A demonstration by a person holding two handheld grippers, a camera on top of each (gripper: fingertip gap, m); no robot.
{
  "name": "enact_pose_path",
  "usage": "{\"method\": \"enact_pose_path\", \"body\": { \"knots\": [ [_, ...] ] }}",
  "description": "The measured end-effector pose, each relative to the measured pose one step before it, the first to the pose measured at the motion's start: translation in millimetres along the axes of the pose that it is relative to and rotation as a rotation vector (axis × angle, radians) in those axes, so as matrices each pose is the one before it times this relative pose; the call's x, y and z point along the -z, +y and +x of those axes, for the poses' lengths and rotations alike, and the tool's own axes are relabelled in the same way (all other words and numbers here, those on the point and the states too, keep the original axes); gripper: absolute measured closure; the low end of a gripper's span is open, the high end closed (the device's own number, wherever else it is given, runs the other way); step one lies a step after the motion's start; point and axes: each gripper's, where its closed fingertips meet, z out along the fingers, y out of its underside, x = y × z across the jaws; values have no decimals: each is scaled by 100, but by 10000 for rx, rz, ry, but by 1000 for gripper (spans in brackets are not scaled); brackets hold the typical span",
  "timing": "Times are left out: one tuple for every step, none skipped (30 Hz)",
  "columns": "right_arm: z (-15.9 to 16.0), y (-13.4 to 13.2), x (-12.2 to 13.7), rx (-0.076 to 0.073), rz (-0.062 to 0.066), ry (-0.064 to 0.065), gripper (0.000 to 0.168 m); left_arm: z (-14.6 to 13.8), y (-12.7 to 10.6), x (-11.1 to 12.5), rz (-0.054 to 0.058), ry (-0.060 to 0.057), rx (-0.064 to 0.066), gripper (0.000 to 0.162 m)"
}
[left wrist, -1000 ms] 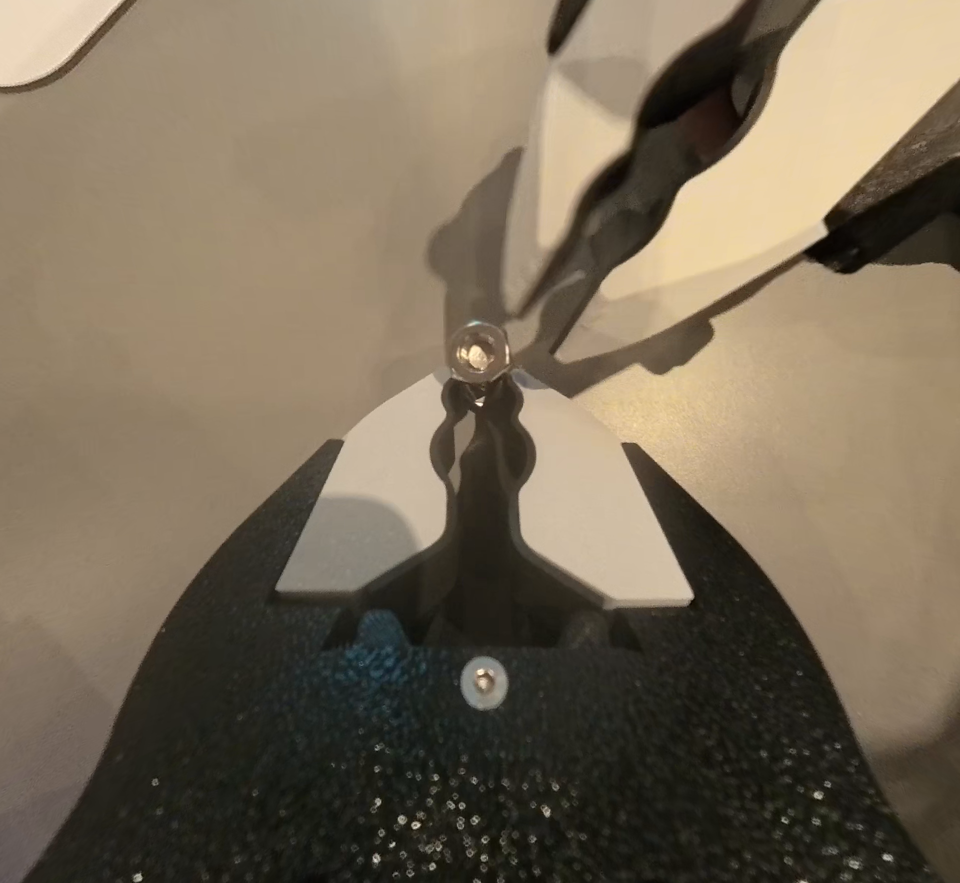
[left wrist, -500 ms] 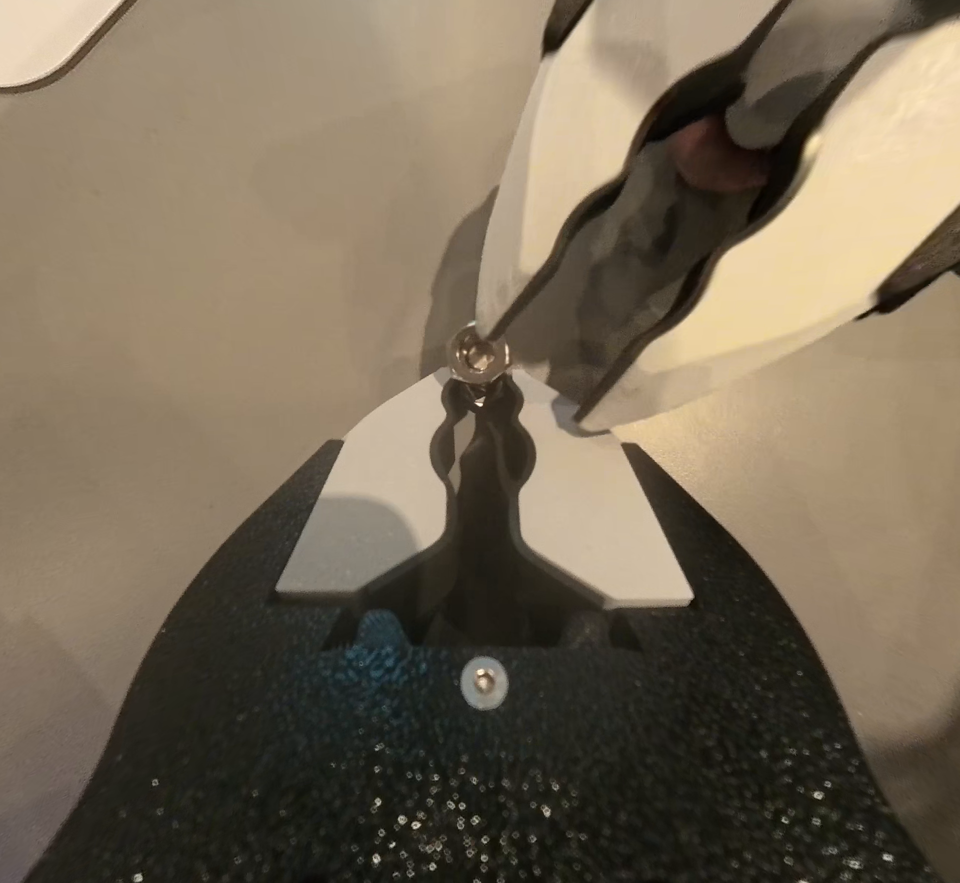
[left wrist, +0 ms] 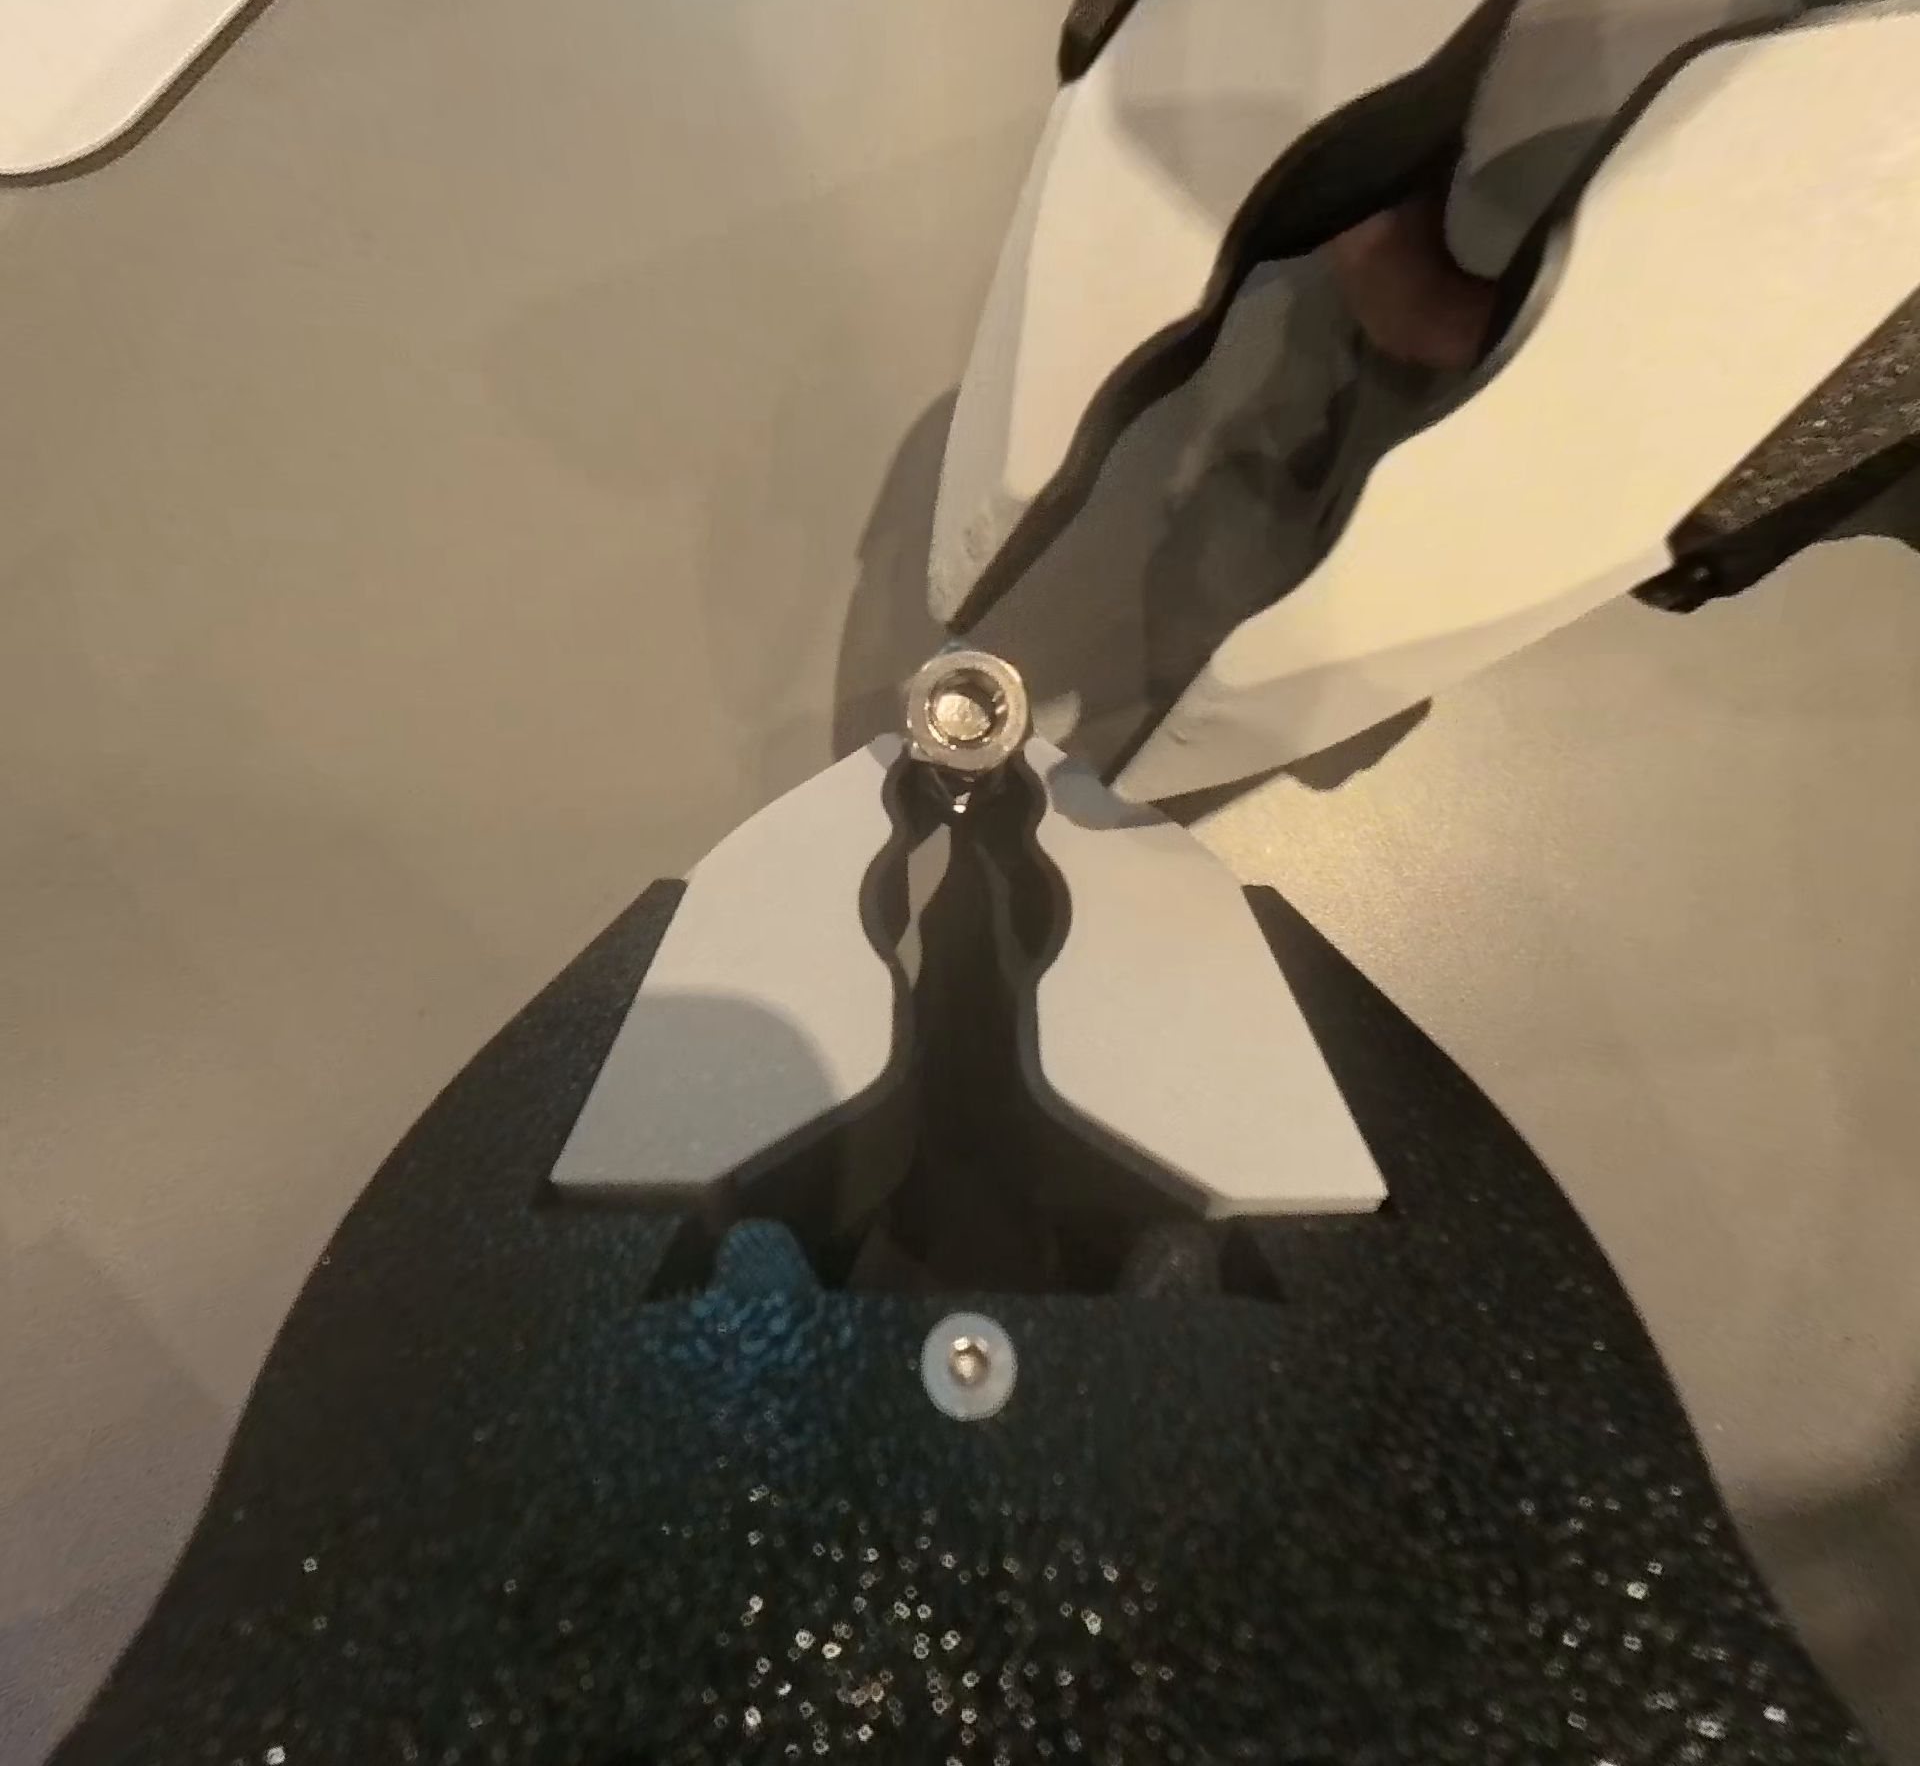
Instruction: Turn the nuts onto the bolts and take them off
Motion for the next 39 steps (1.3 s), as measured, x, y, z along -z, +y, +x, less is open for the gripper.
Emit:
{"method": "enact_pose_path", "body": {
  "knots": [
    [-51, 76, -29, 0, -57, -34, 143, 0, 1, 0, 0, 0, 0, 147],
    [-71, 121, 5, 10, -78, -36, 144, 7, 6, 6, 0, 2, -1, 147],
    [-77, 135, 128, 5, -57, -65, 148, -8, 2, 3, 1, 1, -1, 147],
    [-8, 216, 126, -41, -93, -44, 152, 1, -1, -1, 1, 1, 0, 147],
    [195, 8, 107, -42, 23, 103, 150, -4, 3, 2, -2, -5, 3, 147],
    [197, -166, 90, 14, 134, 128, 149, -1, 1, 0, -1, -1, 1, 147],
    [94, -246, 44, 49, 168, 69, 147, -9, 4, 4, 0, 0, 0, 147],
    [-31, -309, -17, 65, 189, 9, 144, 5, 13, -1, 0, 0, 0, 146],
    [-275, -393, -89, 97, 227, -119, 143, 0, 0, 0, 0, 0, 0, 147],
    [-343, -319, -157, 91, 149, -152, 143, -1, 0, 0, 0, -1, 0, 147],
    [-215, -58, -228, 77, -42, -83, 143, -1, 0, 0, 0, 0, 0, 147],
    [-73, 226, -274, 61, -212, -24, 143, 6, 6, 6, 0, 0, 0, 147],
    [26, 320, -243, 23, -235, 27, 144, 0, 1, 0, -1, 0, 0, 147],
    [275, 122, -52, -89, -72, 157, 145, 1, 1, 1, -1, 1, 1, 147],
    [84, 148, 31, -123, -93, -13, 144, 5, 4, 5, 1, 0, 0, 147],
    [-1, -12, 103, -136, 43, -66, 145, 0, -2, -1, 2, 0, 1, 146],
    [6, 14, 94, -135, 20, -50, 145, 4, 7, 7, -1, -2, 1, 147],
    [-3, 23, 74, -86, 10, -33, 145, 0, 7, -7, 0, 0, 0, 146],
    [-38, 11, 51, -43, 0, -36, 145, 0, 1, 0, -1, 0, 0, 146],
    [-25, 20, 35, -16, -5, -19, 145, -9, 4, 4, 0, -1, 0, 147],
    [4, 20, 39, -19, -14, -5, 145, 5, 6, 6, 0, 0, 0, 147],
    [5, 9, 34, -38, -17, -20, 146, 0, 0, 0, 0, 0, 0, 146],
    [23, 2, 33, -9, -10, -5, 146, 8, -4, -4, 0, 0, 0, 146],
    [-80, -55, -26, 108, 35, -18, 146, -1, 0, 0, 0, -1, 1, 146],
    [-289, -284, -67, 171, 159, -105, 145, 5, 7, 6, -1, -1, 0, 147],
    [-388, -373, -108, 131, 152, -153, 145, 0, 0, 0, 0, 0, 0, 147],
    [-156, -149, -190, 76, -48, -21, 145, 1, 0, 0, 0, 1, 0, 147],
    [14, 28, -185, 70, -160, 50, 147, 0, 1, 0, 0, 0, 0, 147],
    [273, 21, -69, -18, -93, 164, 146, 6, 5, 5, 1, 0, 1, 147],
    [201, 177, -20, -86, -139, 59, 145, 0, 9, -6, -1, 0, 0, 147],
    [143, 265, -1, -168, -131, -4, 146, 0, -1, -1, 1, 0, 0, 147],
    [134, 273, 18, -212, -90, -21, 147, 6, 3, 4, 2, 0, 1, 147],
    [-41, 58, 41, -207, 45, -134, 148, 9, -9, -7, 4, -1, 2, 146],
    [-62, -28, 23, -195, 41, -105, 148, 3, 6, 6, 0, -3, 2, 147],
    [-24, 2, 2, -90, -21, -53, 148, 0, 0, 0, 0, 0, 1, 147],
    [20, 10, 10, -11, -31, 1, 148, 0, 0, 0, 0, 0, 1, 147],
    [-14, -4, -1, -20, 1, -24, 148, 5, 7, 6, -1, -1, 0, 147],
    [-65, -37, 25, -56, 79, -71, 146, -1, 1, 1, -1, -2, 1, 147],
    [53, -79, 61, -45, 182, 8, 145, -3, 2, 1, -1, -3, 2, 147]
  ]
}}
